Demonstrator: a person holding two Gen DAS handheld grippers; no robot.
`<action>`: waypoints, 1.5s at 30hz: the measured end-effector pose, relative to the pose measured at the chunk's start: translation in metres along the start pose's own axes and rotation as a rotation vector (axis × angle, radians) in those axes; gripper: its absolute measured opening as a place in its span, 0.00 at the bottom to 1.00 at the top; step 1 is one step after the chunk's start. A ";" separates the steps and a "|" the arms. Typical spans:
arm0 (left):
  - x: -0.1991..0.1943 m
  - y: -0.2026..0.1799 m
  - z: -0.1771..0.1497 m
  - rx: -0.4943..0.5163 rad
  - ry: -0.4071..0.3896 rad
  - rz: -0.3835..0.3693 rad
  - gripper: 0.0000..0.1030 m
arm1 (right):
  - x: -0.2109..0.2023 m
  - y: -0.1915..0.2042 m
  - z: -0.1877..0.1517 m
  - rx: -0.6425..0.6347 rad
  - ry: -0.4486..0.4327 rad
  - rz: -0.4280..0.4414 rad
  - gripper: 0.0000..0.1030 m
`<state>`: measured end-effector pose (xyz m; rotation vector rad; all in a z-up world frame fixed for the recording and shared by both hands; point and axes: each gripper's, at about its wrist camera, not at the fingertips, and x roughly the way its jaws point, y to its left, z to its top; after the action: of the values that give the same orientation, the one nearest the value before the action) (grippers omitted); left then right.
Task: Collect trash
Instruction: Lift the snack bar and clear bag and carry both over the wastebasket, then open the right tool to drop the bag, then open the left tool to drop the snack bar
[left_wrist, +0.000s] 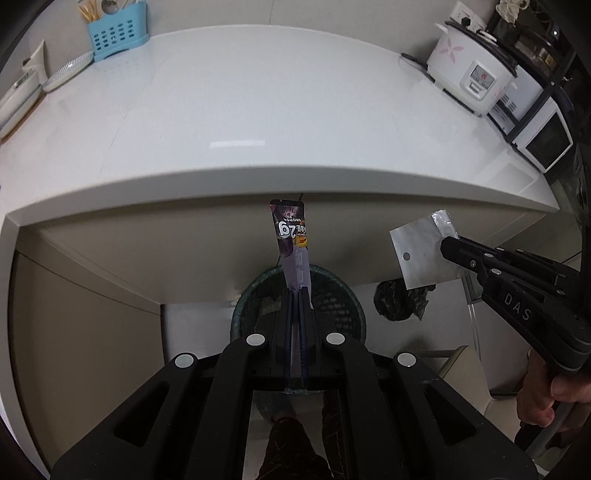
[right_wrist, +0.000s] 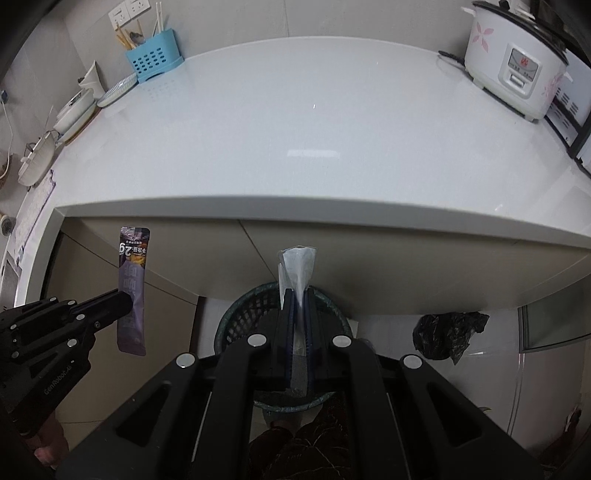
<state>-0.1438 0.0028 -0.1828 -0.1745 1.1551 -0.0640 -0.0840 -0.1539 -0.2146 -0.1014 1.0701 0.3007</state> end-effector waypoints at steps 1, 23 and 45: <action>0.004 0.001 -0.003 -0.003 0.006 -0.002 0.02 | 0.004 0.001 -0.004 -0.002 0.007 0.002 0.04; 0.063 0.014 -0.037 -0.021 0.123 -0.028 0.02 | 0.100 0.030 -0.051 -0.071 0.153 0.080 0.12; 0.086 0.018 -0.043 -0.056 0.172 -0.027 0.02 | 0.121 0.028 -0.061 -0.088 0.164 0.085 0.59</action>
<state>-0.1487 0.0044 -0.2801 -0.2383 1.3275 -0.0716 -0.0898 -0.1173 -0.3477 -0.1618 1.2262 0.4224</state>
